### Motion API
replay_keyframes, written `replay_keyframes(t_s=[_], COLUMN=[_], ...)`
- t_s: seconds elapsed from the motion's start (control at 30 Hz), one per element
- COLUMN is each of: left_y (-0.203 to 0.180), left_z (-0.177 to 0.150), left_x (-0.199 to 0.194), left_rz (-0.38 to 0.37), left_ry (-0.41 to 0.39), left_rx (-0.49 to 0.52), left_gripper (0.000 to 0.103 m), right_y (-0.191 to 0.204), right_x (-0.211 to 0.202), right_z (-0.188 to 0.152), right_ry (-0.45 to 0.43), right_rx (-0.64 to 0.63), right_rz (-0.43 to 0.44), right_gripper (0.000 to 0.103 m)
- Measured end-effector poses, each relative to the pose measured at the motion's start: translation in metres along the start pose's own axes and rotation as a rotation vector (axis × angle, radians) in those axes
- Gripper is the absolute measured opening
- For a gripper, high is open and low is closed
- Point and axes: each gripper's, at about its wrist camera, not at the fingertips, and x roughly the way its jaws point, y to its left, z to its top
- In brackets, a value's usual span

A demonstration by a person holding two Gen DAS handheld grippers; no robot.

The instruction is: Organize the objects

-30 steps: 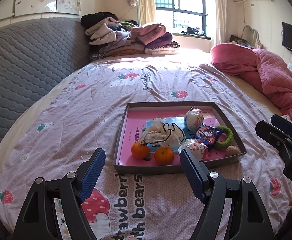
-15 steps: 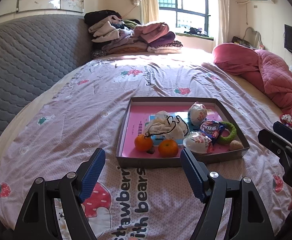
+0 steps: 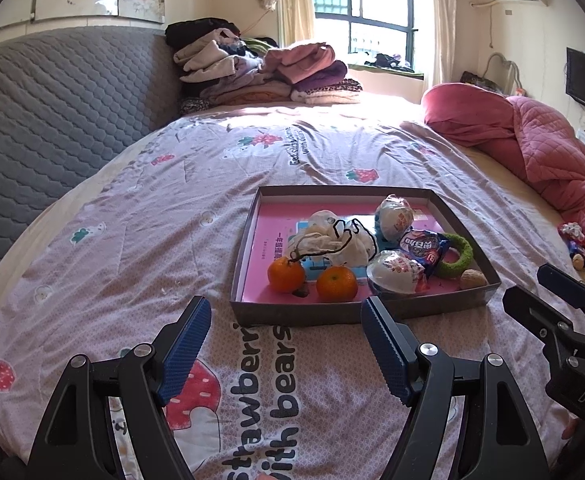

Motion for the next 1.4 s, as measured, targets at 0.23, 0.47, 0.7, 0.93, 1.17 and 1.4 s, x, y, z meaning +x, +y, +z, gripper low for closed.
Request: replay_keyframes(t_s=[0.23,0.47,0.7,0.93,1.17,1.4], left_y=[0.002,0.004,0.004,0.002,0.003,0.006], left_z=[-0.008,-0.015,-0.026,-0.035,-0.044,-0.051], left_x=[0.006,0.012,0.018,0.023,0.03,0.039], left_rz=[-0.009,-0.013,-0.01,-0.017,-0.022,-0.021], left_ry=[0.006,0.018,0.029,0.039,0.048,0.055], left_rx=[-0.006,-0.008,-0.001,0.002,0.0,-0.004], left_gripper=[0.078,0.078,0.078,0.078,0.079,0.078], right_y=[-0.002,-0.005,-0.013,-0.012,-0.011,-0.011], right_x=[0.007,0.014,0.021,0.028,0.033,0.039], right_z=[-0.008,-0.016,-0.023,-0.032,-0.042,-0.048], right_ry=[0.026,0.049,0.071,0.102,0.117,0.132], right_rx=[0.004,0.019,0.042,0.036,0.033,0.026], right_rz=[-0.017,-0.032,-0.059,-0.073,-0.091,-0.11], right_gripper=[0.07,0.07,0.07,0.07,0.07,0.07])
